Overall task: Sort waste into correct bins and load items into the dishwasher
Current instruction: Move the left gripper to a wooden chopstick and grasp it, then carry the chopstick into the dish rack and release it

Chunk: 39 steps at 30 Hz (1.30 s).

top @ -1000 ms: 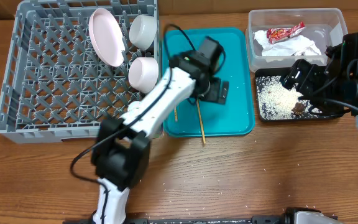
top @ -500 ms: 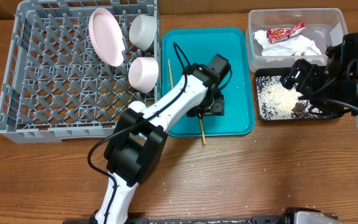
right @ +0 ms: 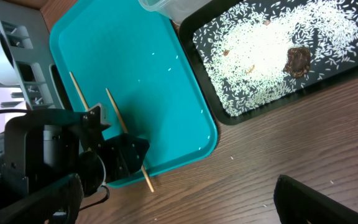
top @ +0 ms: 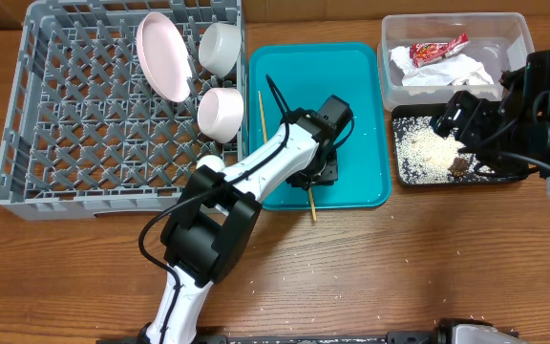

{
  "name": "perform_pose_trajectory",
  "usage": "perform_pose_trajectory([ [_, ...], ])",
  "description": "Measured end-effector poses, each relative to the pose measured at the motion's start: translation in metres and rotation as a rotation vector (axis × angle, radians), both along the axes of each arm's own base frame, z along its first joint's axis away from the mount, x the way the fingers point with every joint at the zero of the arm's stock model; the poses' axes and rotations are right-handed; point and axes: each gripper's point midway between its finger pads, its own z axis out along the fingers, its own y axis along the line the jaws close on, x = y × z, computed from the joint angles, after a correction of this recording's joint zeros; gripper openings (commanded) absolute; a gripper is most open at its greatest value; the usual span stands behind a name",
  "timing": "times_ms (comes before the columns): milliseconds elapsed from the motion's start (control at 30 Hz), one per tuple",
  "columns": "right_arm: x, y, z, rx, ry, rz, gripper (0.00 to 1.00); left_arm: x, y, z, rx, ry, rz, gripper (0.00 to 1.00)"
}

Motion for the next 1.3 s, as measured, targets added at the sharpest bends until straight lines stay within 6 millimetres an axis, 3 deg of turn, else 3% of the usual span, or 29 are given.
perform_pose_trajectory([
  [33, 0.000, 0.000, 0.000, 0.000, 0.000, 0.000, 1.00, 0.000, 0.000, 0.000, 0.001, 0.001, 0.002, 0.04],
  [267, 0.000, 0.000, 0.000, 0.000, 0.000, 0.000, 1.00, -0.001, 0.001, 0.000, 0.003, 0.005, 0.010, 0.04],
  [367, 0.000, 0.000, 0.000, 0.000, 0.000, 0.000, 1.00, -0.004, 0.010, 0.009, 0.034, 0.030, -0.053, 0.04],
  [433, 0.000, 0.000, 0.000, 0.000, 0.000, 0.000, 1.00, 0.012, 0.012, 0.034, 0.018, -0.012, -0.099, 0.04],
  [567, 0.000, 0.000, 0.000, 0.000, 0.000, -0.001, 1.00, 0.054, 0.047, 0.120, 0.002, -0.196, -0.109, 0.04],
  [667, 0.000, 0.000, 0.000, 0.000, 0.000, 0.000, 1.00, 0.082, 0.102, 0.193, 0.024, -0.384, -0.054, 0.04],
  [700, 0.000, 0.000, 0.000, 0.000, 0.000, 0.000, 1.00, 0.088, 0.130, 0.216, 0.057, -0.444, -0.024, 0.04],
  [767, 0.000, 0.000, 0.000, 0.000, 0.000, 0.000, 1.00, 0.094, 0.171, 0.237, 0.114, -0.491, 0.027, 0.04],
  [833, 0.000, 0.000, 0.000, 0.000, 0.000, 0.000, 1.00, 0.101, 0.215, 0.237, 0.179, -0.490, 0.084, 0.04],
  [900, 0.000, 0.000, 0.000, 0.000, 0.000, -0.001, 1.00, 0.111, 0.249, 0.214, 0.236, -0.447, 0.118, 0.04],
  [967, 0.000, 0.000, 0.000, 0.000, 0.001, 0.000, 1.00, 0.117, 0.260, 0.198, 0.255, -0.415, 0.124, 0.04],
  [1000, 0.000, 0.000, 0.000, 0.000, 0.000, 0.000, 1.00, 0.122, 0.267, 0.178, 0.269, -0.377, 0.123, 0.04],
  [1100, 0.000, 0.000, 0.000, 0.000, 0.000, 0.000, 1.00, 0.124, 0.270, 0.145, 0.285, -0.298, 0.108, 0.04],
  [1167, 0.000, 0.000, 0.000, 0.000, 0.000, 0.000, 1.00, 0.124, 0.270, 0.135, 0.290, -0.273, 0.101, 0.05],
  [1300, 0.000, 0.000, 0.000, 0.000, 0.000, 0.000, 1.00, 0.123, 0.277, 0.130, 0.296, -0.257, 0.103, 0.67],
])
